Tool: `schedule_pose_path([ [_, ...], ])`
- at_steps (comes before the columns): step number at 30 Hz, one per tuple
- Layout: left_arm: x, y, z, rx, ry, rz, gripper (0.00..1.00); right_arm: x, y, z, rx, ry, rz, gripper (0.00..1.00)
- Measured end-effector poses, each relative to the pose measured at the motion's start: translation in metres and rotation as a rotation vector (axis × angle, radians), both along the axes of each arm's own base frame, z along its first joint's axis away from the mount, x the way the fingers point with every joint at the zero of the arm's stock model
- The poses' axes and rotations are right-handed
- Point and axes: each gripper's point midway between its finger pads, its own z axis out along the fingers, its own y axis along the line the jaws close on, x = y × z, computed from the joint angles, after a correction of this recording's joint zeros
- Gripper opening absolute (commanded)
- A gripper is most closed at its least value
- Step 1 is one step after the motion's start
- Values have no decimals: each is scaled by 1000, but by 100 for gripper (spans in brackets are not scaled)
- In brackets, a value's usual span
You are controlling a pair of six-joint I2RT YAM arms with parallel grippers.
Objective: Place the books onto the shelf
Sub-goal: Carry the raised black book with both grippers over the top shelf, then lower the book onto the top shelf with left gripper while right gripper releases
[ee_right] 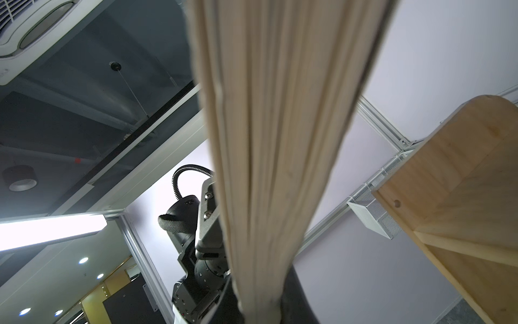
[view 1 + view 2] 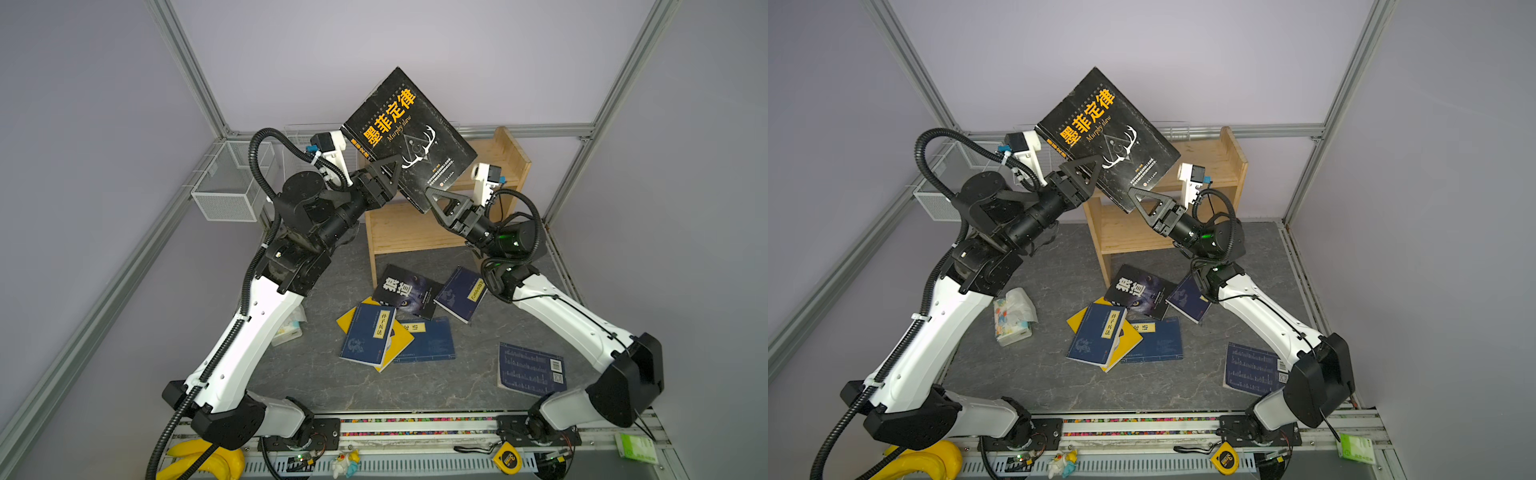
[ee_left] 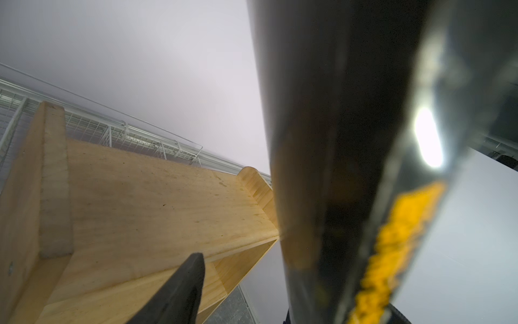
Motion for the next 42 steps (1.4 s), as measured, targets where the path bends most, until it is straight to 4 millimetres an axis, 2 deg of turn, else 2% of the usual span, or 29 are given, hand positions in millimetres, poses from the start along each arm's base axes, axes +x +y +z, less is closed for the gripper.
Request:
schedule_pose_path([
  [5,0,-7,1,-9,-6,-35,57,3,1,-4,-19,11,-12,9],
  [11,1,-19,3,-33,-22,-98,27,9,1,-6,-18,29,-33,9],
  [15,1,-18,5,-31,-31,-89,9,17,6,-11,-30,40,-38,10],
  [17,3,-15,5,-27,-34,-66,4,23,10,-13,-36,44,-39,15],
  [18,5,-12,4,-22,-32,-49,1,25,12,-14,-45,49,-41,21],
  [20,8,-9,3,-3,-32,-20,0,31,16,-17,-74,63,-54,38],
  [24,13,-1,-5,68,-20,54,0,46,22,-27,-165,103,-138,51],
  [28,22,12,-12,139,-10,158,0,65,19,-42,-275,134,-263,58],
  [31,33,22,-12,188,-14,247,0,77,10,-47,-363,136,-381,59],
  [34,47,28,-9,226,-25,329,0,84,-1,-42,-425,109,-483,59],
  [38,64,32,-7,279,-43,435,0,89,-11,-30,-493,52,-583,57],
  [42,82,37,-15,347,-44,545,0,100,-7,-15,-538,-15,-631,57],
])
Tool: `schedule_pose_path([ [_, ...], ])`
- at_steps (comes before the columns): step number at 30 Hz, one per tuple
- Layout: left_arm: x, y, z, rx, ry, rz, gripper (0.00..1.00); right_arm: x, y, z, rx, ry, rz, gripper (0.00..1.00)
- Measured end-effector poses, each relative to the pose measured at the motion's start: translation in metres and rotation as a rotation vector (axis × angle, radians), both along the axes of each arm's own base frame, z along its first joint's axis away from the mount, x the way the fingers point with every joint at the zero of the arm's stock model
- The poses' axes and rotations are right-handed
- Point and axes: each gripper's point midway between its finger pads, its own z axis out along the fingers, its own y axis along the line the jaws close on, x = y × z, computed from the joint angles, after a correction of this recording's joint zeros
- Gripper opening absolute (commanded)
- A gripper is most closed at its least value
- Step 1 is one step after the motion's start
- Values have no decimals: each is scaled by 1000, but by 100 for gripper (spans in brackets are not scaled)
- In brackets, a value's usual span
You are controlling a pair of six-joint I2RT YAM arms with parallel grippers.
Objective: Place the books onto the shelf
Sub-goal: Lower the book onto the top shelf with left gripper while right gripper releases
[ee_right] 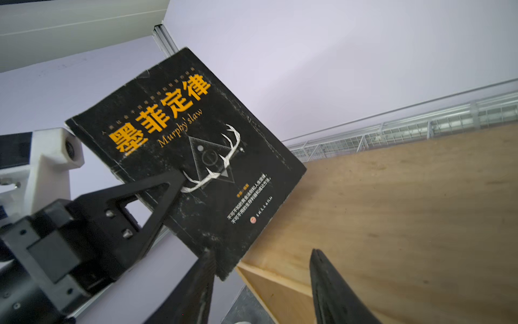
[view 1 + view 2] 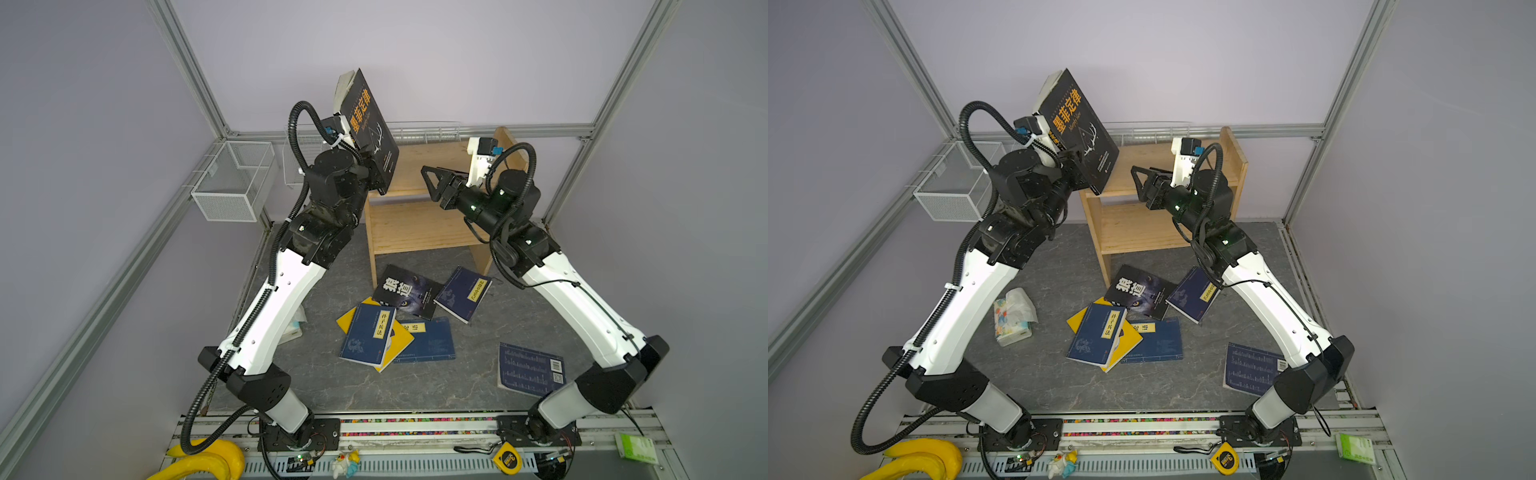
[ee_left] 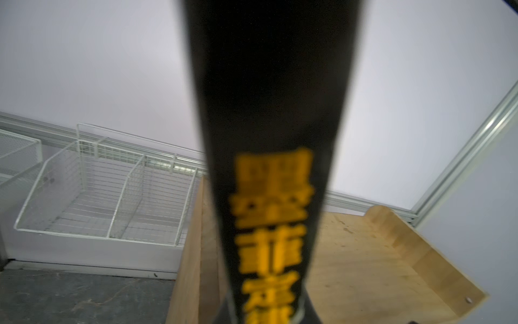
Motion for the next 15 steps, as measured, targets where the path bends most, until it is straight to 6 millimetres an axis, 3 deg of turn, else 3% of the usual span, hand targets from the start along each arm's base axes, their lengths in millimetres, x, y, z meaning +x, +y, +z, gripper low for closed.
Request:
schedule_pose_path([
  [4,15,-1,-9,62,7,93,0,20,20,-6,-82,-14,7,54],
  [8,13,-12,-6,147,-21,174,0,37,47,-36,-183,23,35,54],
  [12,12,-27,-6,206,-35,207,0,36,66,-45,-237,22,74,54],
  [15,14,-24,-5,228,-35,239,0,36,70,-44,-255,17,81,54],
])
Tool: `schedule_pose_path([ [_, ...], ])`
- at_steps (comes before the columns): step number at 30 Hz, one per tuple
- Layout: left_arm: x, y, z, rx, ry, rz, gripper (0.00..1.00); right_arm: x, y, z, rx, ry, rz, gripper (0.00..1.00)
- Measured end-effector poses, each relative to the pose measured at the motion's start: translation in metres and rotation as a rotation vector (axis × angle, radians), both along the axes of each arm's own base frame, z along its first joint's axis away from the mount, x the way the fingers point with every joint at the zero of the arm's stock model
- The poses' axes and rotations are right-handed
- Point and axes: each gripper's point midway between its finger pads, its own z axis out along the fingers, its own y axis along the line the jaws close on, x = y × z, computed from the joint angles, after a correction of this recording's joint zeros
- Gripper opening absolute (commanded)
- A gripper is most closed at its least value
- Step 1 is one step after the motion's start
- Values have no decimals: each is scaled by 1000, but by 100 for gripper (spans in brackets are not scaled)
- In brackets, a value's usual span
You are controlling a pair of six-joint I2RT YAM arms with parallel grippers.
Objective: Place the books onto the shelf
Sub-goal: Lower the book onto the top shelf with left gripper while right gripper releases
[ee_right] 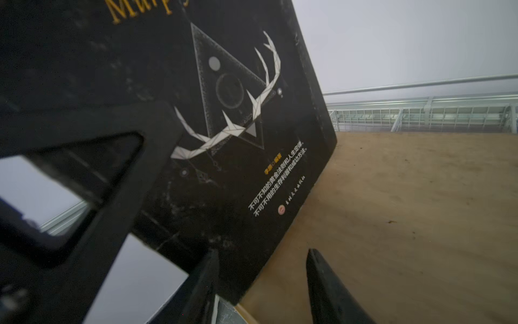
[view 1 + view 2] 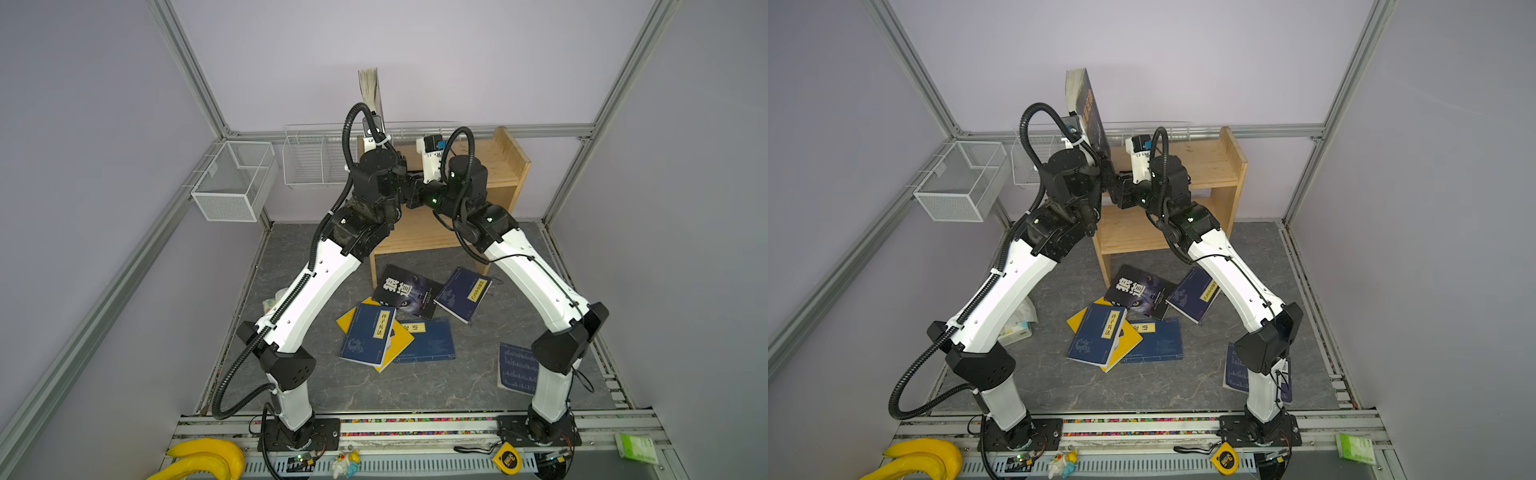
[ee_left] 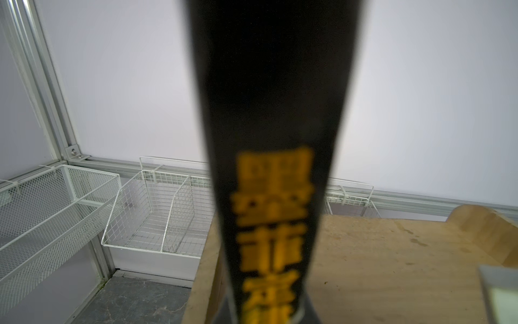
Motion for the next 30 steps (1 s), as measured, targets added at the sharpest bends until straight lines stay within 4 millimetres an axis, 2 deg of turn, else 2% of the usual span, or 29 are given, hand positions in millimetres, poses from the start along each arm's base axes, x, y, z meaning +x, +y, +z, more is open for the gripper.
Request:
schedule_pose_path([
  [11,2,12,7,29,2,74,0,3,9,3,-13,-6,33,55],
  [15,3,14,1,45,21,83,0,3,12,3,-10,-9,43,55],
  [19,10,18,-2,20,37,50,0,4,13,3,-9,-10,47,56],
  [23,20,31,-3,-44,43,1,0,3,14,3,-10,-11,54,56],
  [28,17,31,-3,-70,47,-43,0,3,14,3,-12,-13,56,56],
  [30,17,31,-3,-76,47,-50,7,3,15,3,-11,-14,56,56],
])
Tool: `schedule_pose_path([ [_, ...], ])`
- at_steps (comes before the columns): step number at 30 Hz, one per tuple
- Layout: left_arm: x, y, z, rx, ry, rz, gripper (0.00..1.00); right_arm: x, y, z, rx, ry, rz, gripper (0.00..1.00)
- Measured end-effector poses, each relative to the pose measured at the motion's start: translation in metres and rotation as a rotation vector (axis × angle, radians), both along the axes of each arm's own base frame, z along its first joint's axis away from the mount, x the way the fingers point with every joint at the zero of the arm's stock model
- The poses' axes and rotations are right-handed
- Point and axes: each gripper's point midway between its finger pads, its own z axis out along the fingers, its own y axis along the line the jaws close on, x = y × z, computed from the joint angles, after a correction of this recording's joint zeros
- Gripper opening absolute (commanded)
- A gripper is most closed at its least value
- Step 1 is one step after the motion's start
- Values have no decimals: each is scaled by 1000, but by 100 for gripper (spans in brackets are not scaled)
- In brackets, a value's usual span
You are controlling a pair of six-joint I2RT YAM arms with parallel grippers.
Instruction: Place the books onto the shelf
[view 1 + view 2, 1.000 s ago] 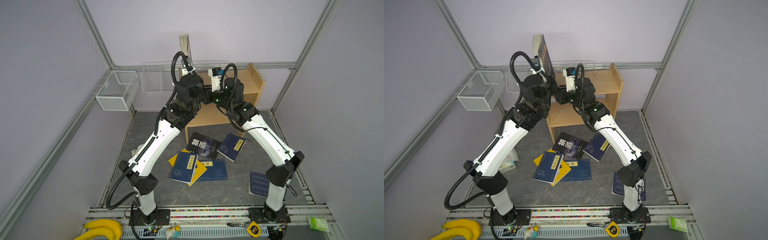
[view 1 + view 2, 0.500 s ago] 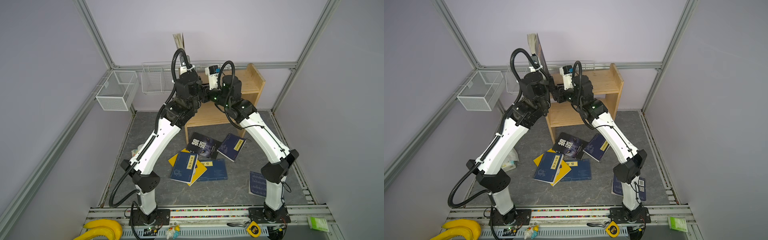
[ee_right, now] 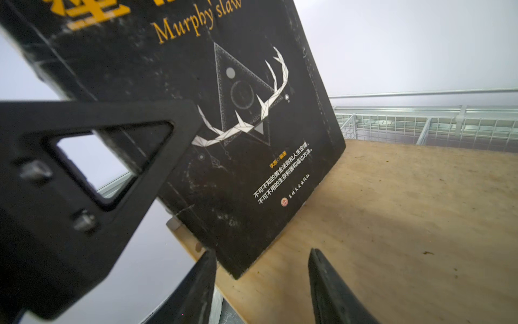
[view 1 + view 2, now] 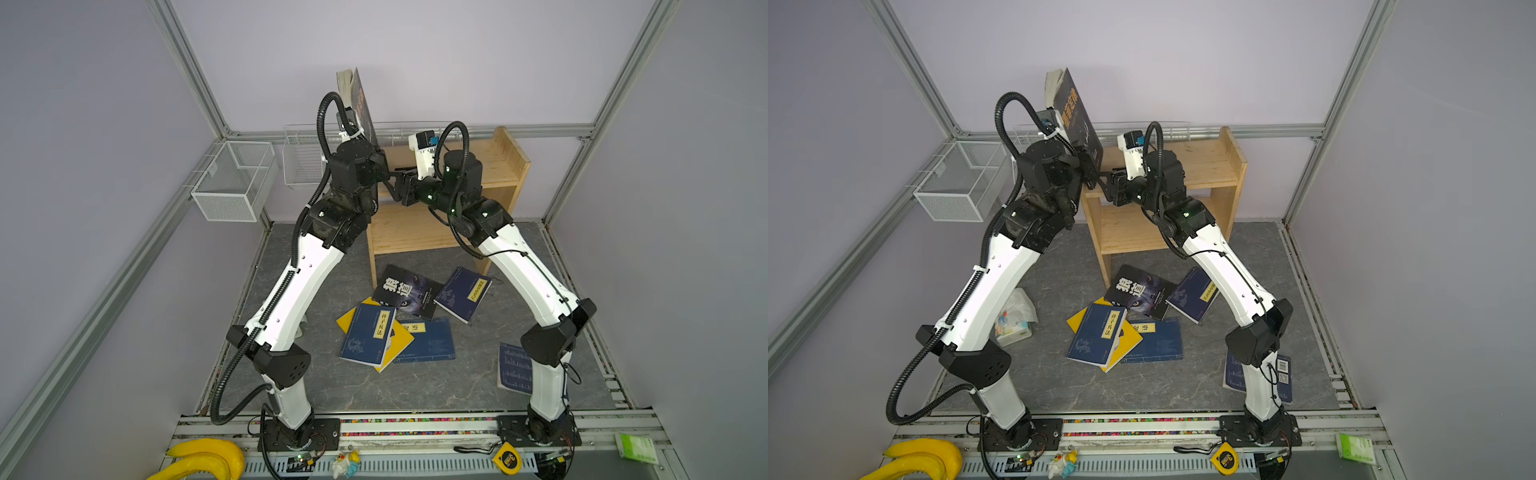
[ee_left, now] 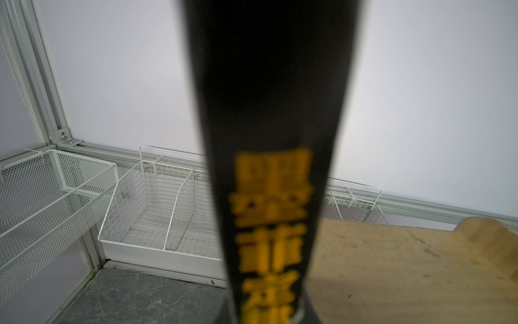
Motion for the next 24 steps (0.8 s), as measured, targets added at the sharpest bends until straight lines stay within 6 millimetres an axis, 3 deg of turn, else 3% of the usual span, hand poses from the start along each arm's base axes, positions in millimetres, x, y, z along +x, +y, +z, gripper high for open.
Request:
schedule_pose_path([
  [4,-1,-1,0,-10,1,-14,11,1,1,1,4,-5,1,56],
  [11,-2,-2,0,-16,5,-24,0,4,5,4,14,-17,3,56],
  [19,-4,-5,0,-48,16,-66,0,11,4,6,27,-39,-8,62],
  [24,-10,-17,0,-124,33,-153,0,9,-23,8,30,-43,-46,72],
])
